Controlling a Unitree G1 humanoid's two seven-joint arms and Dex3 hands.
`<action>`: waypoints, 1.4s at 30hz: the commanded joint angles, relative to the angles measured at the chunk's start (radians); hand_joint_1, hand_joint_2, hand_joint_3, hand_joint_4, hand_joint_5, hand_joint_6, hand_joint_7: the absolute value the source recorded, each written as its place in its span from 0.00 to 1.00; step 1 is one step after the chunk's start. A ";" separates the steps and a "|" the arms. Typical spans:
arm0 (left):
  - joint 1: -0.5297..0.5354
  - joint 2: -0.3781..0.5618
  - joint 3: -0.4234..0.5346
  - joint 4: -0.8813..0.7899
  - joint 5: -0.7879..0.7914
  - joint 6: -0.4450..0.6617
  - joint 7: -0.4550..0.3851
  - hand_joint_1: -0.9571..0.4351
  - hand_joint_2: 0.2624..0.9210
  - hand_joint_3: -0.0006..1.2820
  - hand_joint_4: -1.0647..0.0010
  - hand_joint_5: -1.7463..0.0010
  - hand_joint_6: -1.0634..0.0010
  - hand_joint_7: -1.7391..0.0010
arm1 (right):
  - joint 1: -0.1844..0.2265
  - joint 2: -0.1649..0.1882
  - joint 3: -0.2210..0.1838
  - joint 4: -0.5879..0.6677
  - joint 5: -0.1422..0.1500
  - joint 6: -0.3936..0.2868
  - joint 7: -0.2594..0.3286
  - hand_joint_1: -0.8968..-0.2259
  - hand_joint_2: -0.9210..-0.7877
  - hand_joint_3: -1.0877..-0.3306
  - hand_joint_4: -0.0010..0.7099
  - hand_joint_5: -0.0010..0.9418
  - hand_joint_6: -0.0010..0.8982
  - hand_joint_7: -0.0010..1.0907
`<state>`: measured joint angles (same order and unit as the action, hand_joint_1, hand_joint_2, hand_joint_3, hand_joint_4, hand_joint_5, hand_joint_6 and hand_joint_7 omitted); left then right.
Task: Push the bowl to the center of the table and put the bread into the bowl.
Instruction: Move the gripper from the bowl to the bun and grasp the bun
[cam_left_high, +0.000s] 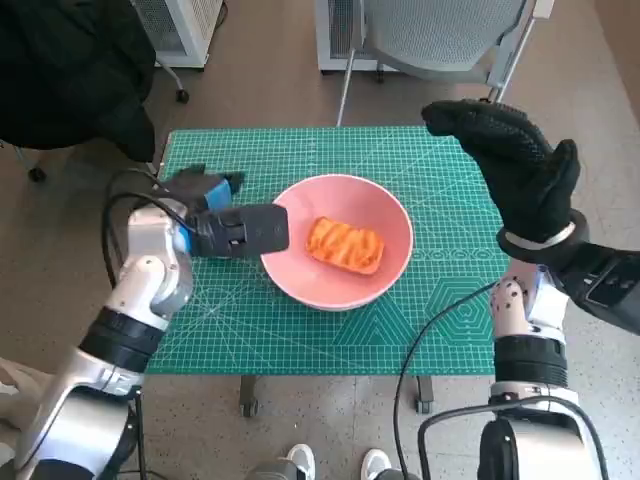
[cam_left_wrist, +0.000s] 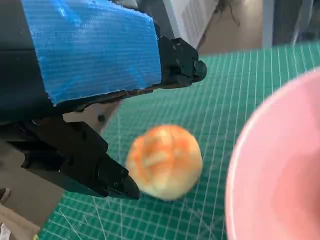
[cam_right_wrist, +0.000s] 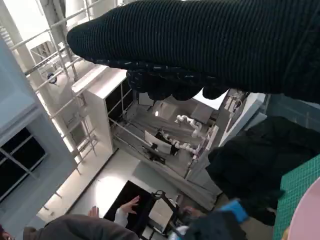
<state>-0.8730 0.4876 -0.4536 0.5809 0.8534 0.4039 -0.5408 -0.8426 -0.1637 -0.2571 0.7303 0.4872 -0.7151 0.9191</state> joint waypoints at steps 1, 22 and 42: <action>-0.055 -0.020 -0.011 0.096 -0.015 -0.019 0.020 0.66 0.73 0.02 1.00 1.00 0.84 1.00 | 0.030 -0.008 -0.001 -0.013 0.001 0.014 0.001 0.34 0.00 0.10 0.58 0.01 0.43 0.21; -0.131 -0.056 -0.086 0.309 -0.014 0.014 0.006 0.86 0.65 0.45 0.51 0.15 0.34 0.69 | 0.041 -0.004 0.002 -0.042 0.000 0.029 -0.013 0.33 0.00 0.11 0.60 0.01 0.43 0.21; -0.113 0.019 -0.070 0.166 -0.030 0.083 -0.031 0.69 0.99 0.11 0.58 0.19 0.30 0.40 | 0.031 0.004 0.001 -0.023 0.005 0.027 -0.001 0.31 0.00 0.13 0.61 0.01 0.43 0.21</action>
<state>-0.9887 0.4724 -0.5393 0.8026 0.8275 0.4670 -0.5471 -0.8217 -0.1595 -0.2572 0.6954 0.4877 -0.6983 0.9104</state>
